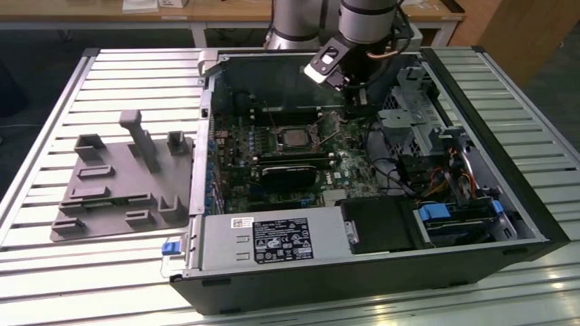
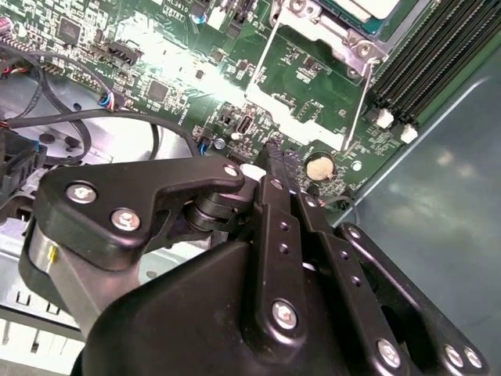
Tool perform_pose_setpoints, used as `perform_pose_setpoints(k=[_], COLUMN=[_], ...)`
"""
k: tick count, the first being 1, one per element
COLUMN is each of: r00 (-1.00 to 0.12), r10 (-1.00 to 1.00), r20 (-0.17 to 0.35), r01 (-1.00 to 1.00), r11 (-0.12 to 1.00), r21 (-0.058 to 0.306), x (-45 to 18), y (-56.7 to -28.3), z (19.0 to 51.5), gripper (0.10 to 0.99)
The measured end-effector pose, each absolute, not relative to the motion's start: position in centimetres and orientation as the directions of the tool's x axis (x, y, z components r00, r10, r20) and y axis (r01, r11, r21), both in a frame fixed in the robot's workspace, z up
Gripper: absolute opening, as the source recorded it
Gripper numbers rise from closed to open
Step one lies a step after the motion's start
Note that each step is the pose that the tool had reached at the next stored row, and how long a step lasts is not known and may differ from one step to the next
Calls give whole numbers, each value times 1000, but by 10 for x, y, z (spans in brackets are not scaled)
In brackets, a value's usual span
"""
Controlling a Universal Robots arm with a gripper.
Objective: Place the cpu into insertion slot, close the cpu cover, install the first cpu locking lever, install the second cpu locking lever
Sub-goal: 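Close the cpu cover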
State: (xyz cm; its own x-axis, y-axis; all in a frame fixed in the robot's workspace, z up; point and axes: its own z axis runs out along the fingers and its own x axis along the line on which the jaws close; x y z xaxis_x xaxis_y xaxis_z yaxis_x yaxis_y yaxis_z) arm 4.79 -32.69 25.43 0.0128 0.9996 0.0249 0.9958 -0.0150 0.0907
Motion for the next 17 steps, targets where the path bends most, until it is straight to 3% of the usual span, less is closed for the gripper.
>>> perform_pose_setpoints(k=[17], r00=[23], r10=[999], r20=[24], r01=[996], r11=[-25], r21=[84], x=[50], y=[-327], z=[244], gripper=[106])
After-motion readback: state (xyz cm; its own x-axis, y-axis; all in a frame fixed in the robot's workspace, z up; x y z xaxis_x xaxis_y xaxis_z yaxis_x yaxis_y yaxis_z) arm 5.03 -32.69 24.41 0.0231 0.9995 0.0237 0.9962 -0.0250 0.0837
